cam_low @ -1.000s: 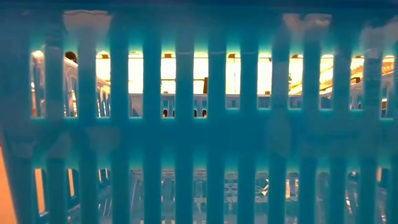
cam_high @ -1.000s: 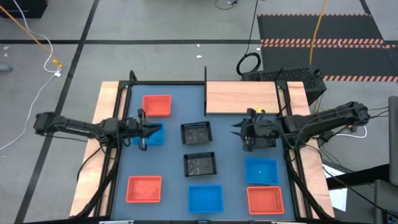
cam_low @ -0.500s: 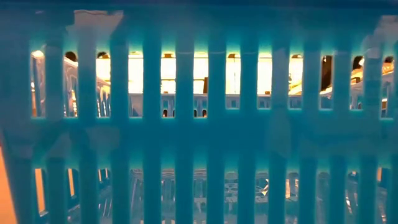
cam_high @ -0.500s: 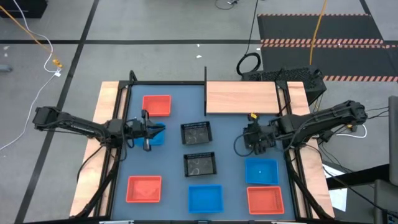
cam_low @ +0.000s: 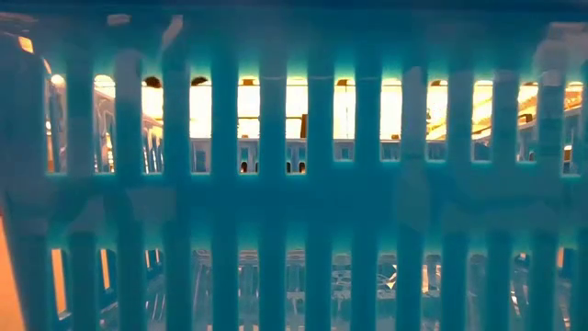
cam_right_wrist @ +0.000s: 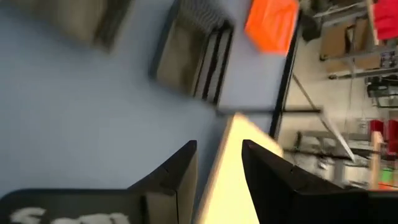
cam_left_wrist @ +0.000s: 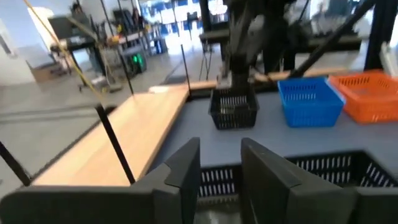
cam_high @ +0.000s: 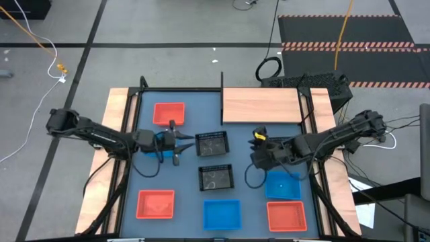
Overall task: Stack baskets on shelf by color
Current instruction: Put the top right black basket on the shelf
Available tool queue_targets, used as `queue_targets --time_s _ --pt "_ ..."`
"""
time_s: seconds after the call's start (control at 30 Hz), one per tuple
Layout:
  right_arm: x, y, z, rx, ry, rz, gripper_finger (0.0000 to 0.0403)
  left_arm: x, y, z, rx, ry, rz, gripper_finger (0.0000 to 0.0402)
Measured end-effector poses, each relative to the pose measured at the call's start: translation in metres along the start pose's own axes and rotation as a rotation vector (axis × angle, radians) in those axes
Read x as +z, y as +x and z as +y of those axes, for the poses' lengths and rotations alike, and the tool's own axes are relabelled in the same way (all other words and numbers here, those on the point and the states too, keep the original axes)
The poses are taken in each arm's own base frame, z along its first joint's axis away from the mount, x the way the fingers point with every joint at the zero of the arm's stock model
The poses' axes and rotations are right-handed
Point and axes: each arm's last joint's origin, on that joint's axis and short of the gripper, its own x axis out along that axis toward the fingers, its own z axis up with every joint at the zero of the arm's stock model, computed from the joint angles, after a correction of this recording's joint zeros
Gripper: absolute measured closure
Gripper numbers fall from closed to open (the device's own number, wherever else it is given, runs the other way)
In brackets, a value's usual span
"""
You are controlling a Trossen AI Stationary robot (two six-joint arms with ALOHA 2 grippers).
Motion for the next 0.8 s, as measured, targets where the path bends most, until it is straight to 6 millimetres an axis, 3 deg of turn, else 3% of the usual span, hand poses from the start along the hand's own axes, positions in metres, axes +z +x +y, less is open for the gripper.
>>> queue_targets --time_s 0.2,0.47,0.63,0.8 --pt "0.003 -0.004 -0.005 -0.027 0.148 -0.059 0.0280 -0.004 0.011 -0.001 0.046 -0.003 0.099 0.0275" --pt "-0.008 -0.011 0.001 0.038 0.108 0.006 0.0280 0.002 0.015 -0.002 0.048 0.010 0.107 0.0275" --pt "-0.013 -0.003 0.010 0.070 -0.103 0.113 0.0280 0.003 0.015 0.000 0.058 0.033 0.102 0.0275" --pt "-0.012 0.006 0.015 0.101 -0.482 0.143 0.0280 0.002 0.016 0.004 0.072 0.021 0.107 0.0275"
